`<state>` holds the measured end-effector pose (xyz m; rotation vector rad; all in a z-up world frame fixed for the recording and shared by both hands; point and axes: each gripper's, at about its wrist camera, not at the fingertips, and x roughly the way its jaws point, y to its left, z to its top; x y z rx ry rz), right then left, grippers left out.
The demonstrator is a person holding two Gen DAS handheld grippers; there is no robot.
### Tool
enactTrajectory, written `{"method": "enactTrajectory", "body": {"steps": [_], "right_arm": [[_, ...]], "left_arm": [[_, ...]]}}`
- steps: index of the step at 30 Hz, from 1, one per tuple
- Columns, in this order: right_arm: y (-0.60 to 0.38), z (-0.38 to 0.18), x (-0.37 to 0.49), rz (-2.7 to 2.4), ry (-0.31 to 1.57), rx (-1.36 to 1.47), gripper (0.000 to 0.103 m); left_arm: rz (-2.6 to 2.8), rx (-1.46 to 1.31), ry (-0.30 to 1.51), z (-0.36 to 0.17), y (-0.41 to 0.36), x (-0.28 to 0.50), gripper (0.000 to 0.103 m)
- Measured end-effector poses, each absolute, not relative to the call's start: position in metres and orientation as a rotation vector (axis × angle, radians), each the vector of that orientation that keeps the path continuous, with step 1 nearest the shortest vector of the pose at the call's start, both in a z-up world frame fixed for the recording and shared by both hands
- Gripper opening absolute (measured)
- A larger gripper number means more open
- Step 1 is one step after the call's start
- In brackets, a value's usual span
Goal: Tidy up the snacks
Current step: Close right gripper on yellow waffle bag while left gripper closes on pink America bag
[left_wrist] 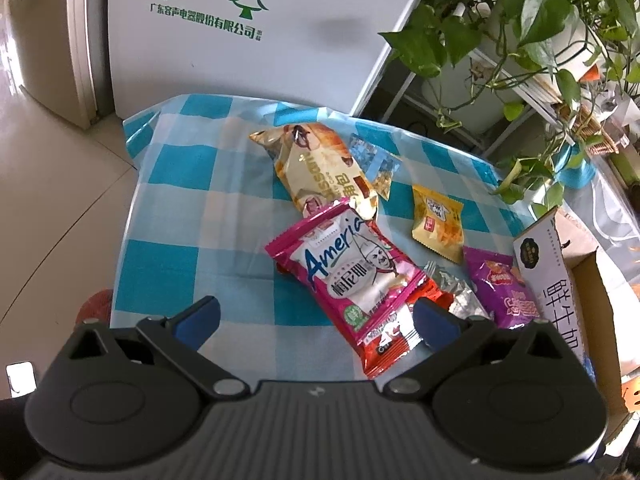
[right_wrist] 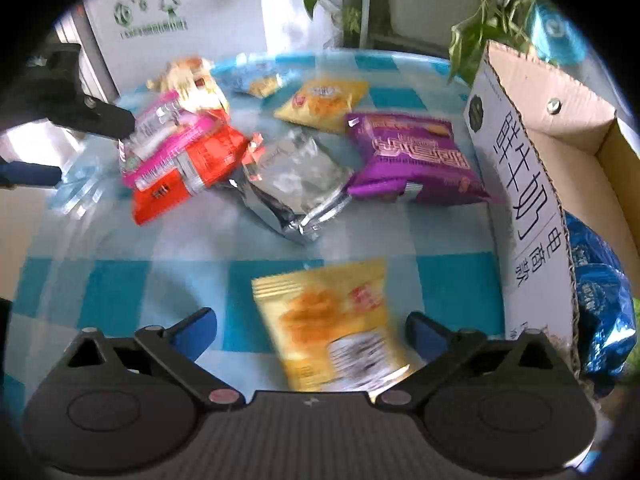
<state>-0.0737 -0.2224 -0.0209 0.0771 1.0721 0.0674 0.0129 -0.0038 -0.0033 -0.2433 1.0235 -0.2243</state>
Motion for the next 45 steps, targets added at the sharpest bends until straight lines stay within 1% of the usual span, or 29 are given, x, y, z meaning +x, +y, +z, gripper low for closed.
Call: {"method": "enactTrajectory", "body": {"steps": [1, 2, 7, 11, 15, 18, 20, 25, 28, 39, 43, 45], "right_arm": [[-0.22, -0.019, -0.076, 0.091, 1.066, 0.061, 0.098], [-0.22, -0.018, -0.079, 0.111, 1.051, 0.051, 0.097], [-0.228, -0.009, -0.085, 0.118, 0.99, 0.065, 0.097], [-0.236, -0.015, -0.08, 0.077, 1.036, 0.122, 0.096], [-0.226, -0.018, -0.078, 0.073, 1.051, 0.046, 0.094], [-0.219, -0.017, -0.081, 0.056, 1.063, 0.02, 0.088], [-0.216, -0.016, -0.08, 0.054, 1.07, 0.017, 0.079], [-0.218, -0.014, -0.082, 0.053, 1.078, 0.028, 0.074], [-0.22, -0.013, -0.082, 0.052, 1.078, 0.036, 0.072], [-0.22, -0.014, -0.081, 0.051, 1.081, 0.036, 0.072], [-0.22, -0.014, -0.081, 0.049, 1.084, 0.038, 0.073], [-0.22, -0.014, -0.08, 0.048, 1.086, 0.039, 0.073]], "left_arm": [[-0.224, -0.247, 1.023, -0.003, -0.003, 0.013, 0.102], [-0.224, -0.252, 1.023, -0.002, -0.002, 0.013, 0.102], [-0.229, -0.259, 1.018, -0.001, -0.001, 0.013, 0.102], [-0.233, -0.269, 1.024, -0.002, 0.001, 0.014, 0.102], [-0.202, -0.282, 1.02, -0.003, 0.002, 0.019, 0.102], [-0.187, -0.306, 1.022, -0.004, -0.001, 0.023, 0.102], [-0.185, -0.308, 1.018, -0.004, -0.007, 0.026, 0.102], [-0.154, -0.327, 1.019, -0.009, -0.018, 0.036, 0.102], [-0.123, -0.339, 1.025, -0.013, -0.021, 0.043, 0.102], [-0.056, -0.384, 1.05, -0.029, -0.029, 0.056, 0.102], [-0.048, -0.355, 1.041, -0.033, -0.027, 0.053, 0.098], [-0.069, -0.365, 1.041, -0.033, -0.023, 0.051, 0.091]]}}
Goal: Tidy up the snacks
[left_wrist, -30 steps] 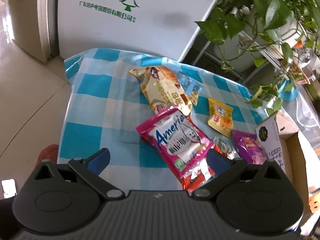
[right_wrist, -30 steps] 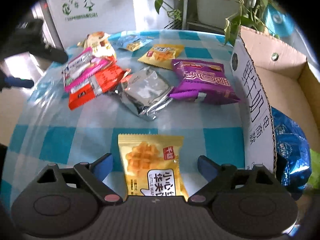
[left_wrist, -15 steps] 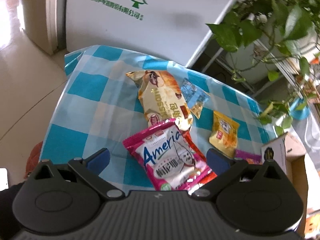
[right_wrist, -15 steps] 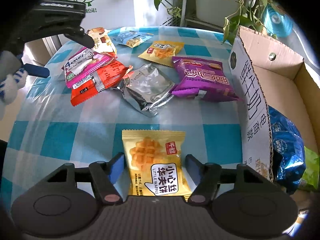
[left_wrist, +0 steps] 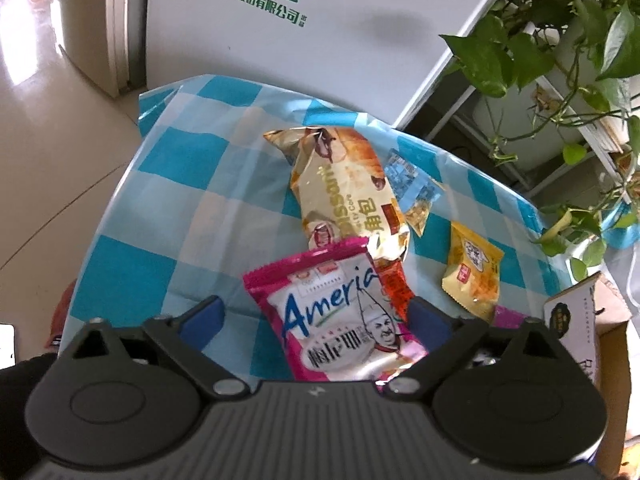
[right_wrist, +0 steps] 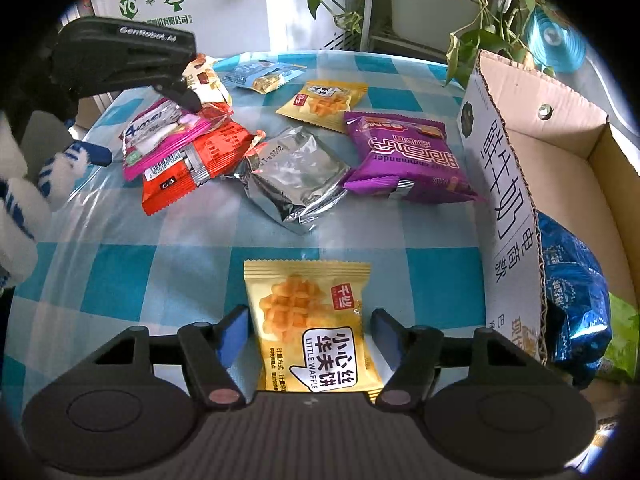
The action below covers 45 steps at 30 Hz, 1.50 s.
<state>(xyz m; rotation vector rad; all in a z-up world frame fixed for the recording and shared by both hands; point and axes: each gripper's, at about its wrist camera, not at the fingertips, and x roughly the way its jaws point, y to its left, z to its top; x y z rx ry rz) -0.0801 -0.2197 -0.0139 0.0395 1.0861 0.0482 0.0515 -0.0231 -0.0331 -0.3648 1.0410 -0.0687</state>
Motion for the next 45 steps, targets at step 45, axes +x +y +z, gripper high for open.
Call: {"method": "enactTrajectory", "body": {"steps": [45], "right_arm": [[-0.223, -0.011, -0.078, 0.052, 1.071, 0.039, 0.059]], "left_arm": [[-0.198, -0.326, 0.984, -0.036, 0.011, 0.006, 0.05]]}}
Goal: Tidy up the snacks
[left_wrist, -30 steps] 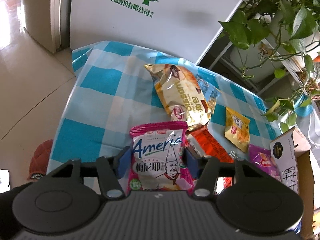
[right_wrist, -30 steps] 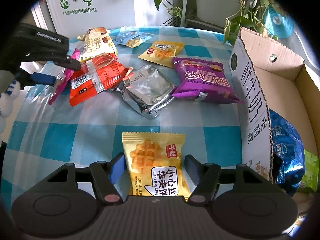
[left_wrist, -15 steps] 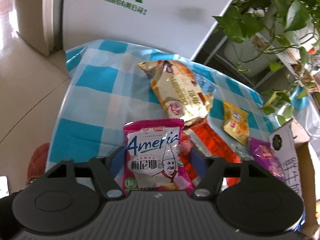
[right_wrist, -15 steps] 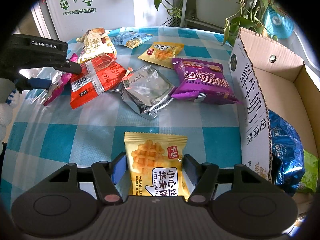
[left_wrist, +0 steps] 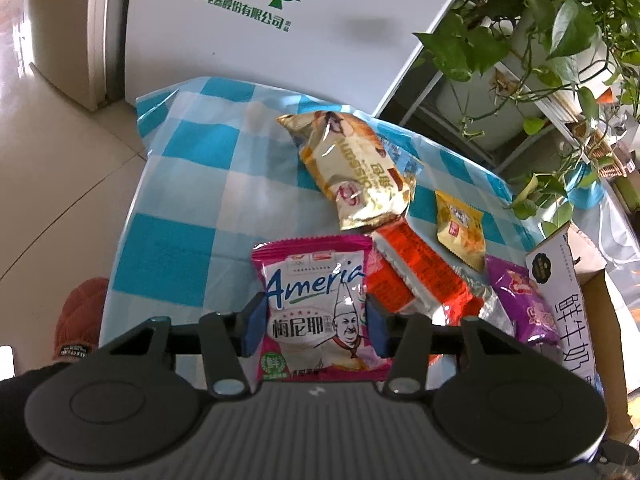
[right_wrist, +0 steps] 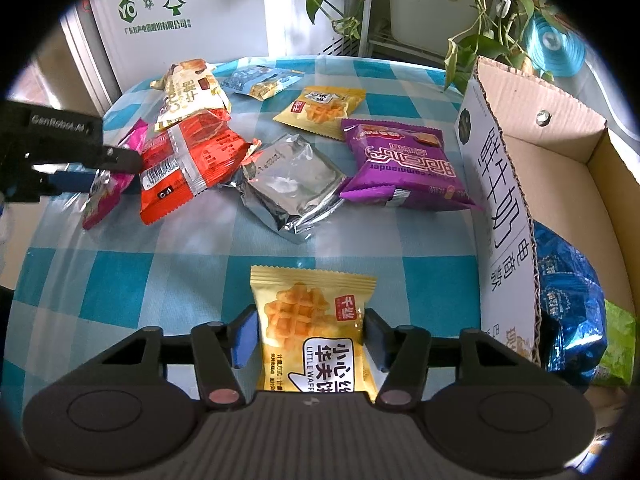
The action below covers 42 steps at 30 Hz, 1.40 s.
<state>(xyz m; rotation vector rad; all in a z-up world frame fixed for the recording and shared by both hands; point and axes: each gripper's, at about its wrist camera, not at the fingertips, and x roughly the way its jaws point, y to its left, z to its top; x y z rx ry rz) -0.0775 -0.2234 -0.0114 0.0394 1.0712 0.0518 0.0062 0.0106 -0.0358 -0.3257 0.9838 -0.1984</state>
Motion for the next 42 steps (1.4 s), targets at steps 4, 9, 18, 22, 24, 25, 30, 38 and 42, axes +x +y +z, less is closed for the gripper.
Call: {"method": "enactTrajectory", "body": {"steps": [4, 9, 18, 22, 24, 25, 30, 38, 42], "right_arm": [[-0.224, -0.008, -0.078, 0.074, 1.061, 0.066, 0.058], [-0.226, -0.005, -0.079, 0.075, 1.046, 0.087, 0.057], [-0.226, 0.004, -0.079, 0.094, 1.018, 0.105, 0.057], [-0.224, 0.009, -0.079, 0.102, 1.005, 0.108, 0.057], [-0.223, 0.011, -0.079, 0.106, 0.998, 0.111, 0.057], [-0.223, 0.012, -0.079, 0.109, 0.994, 0.111, 0.057], [-0.22, 0.02, -0.08, 0.131, 0.972, 0.107, 0.057], [-0.219, 0.034, -0.084, 0.153, 0.946, 0.095, 0.057], [-0.219, 0.046, -0.086, 0.167, 0.922, 0.07, 0.057]], "left_arm": [[-0.204, -0.301, 0.975, -0.035, 0.011, -0.004, 0.05], [-0.225, -0.291, 0.961, -0.032, 0.012, -0.017, 0.05], [-0.24, -0.265, 0.954, -0.032, 0.008, -0.033, 0.05], [-0.24, -0.242, 0.942, -0.03, 0.006, -0.04, 0.05], [-0.241, -0.232, 0.937, -0.029, 0.005, -0.043, 0.05], [-0.241, -0.228, 0.935, -0.028, 0.004, -0.045, 0.05], [-0.241, -0.216, 0.929, -0.025, 0.003, -0.053, 0.05], [-0.246, -0.207, 0.925, -0.021, 0.001, -0.063, 0.05], [-0.248, -0.213, 0.92, -0.017, 0.001, -0.066, 0.05]]}}
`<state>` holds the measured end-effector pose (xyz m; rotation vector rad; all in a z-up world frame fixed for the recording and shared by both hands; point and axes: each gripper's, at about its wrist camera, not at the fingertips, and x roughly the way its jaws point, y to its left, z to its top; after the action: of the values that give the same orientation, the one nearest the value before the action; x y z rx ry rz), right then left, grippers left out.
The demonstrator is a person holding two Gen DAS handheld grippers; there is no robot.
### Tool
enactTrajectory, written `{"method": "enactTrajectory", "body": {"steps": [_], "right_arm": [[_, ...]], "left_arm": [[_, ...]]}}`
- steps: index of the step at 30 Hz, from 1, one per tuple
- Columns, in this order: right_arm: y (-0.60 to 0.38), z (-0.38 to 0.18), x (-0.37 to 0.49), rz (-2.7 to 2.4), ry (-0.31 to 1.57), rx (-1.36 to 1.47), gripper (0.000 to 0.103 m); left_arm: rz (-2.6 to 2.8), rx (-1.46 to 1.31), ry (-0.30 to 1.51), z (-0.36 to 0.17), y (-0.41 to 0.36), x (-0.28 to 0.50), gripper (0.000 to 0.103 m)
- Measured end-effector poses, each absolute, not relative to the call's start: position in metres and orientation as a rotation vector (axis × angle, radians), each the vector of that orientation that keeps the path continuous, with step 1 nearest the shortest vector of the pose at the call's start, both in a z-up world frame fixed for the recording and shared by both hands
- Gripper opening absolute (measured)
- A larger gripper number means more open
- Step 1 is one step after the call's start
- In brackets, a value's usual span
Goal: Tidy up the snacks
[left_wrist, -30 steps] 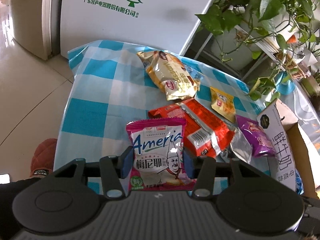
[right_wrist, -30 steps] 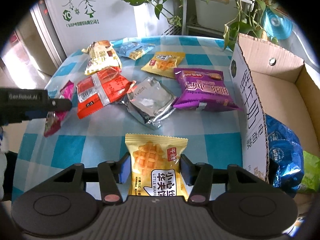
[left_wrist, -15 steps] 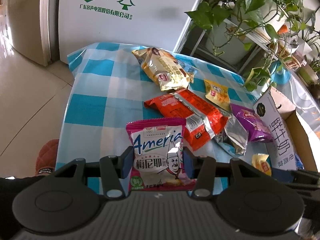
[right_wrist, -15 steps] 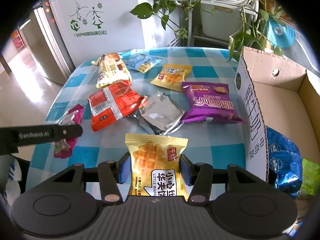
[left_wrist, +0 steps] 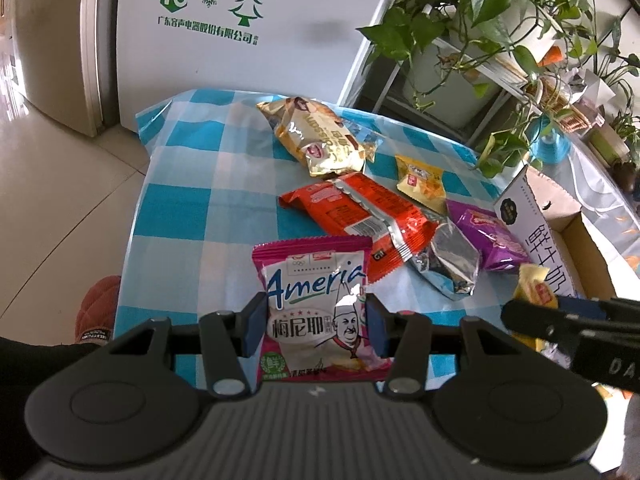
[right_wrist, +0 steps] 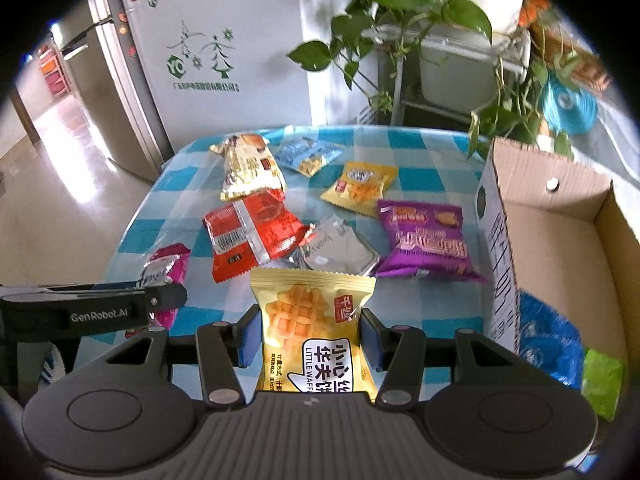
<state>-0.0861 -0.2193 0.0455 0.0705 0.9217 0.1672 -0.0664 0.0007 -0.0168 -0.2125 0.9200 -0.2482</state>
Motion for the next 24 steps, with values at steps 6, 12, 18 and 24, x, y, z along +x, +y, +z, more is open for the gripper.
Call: {"method": "enactTrajectory", "body": {"steps": [6, 12, 18, 24], "right_arm": [[-0.228, 0.063, -0.084, 0.175, 0.881, 0.068, 0.057], [-0.252, 0.088, -0.084, 0.157, 0.811, 0.091, 0.057], [-0.288, 0.101, -0.088, 0.091, 0.749, 0.156, 0.057], [-0.318, 0.106, -0.092, 0.036, 0.716, 0.216, 0.057]], "left_arm": [[-0.266, -0.216, 0.894, -0.003, -0.003, -0.073, 0.05], [-0.286, -0.225, 0.853, 0.016, -0.009, -0.076, 0.05], [-0.328, -0.215, 0.825, 0.033, -0.028, -0.079, 0.05], [-0.385, -0.225, 0.815, 0.046, -0.06, -0.076, 0.05]]}}
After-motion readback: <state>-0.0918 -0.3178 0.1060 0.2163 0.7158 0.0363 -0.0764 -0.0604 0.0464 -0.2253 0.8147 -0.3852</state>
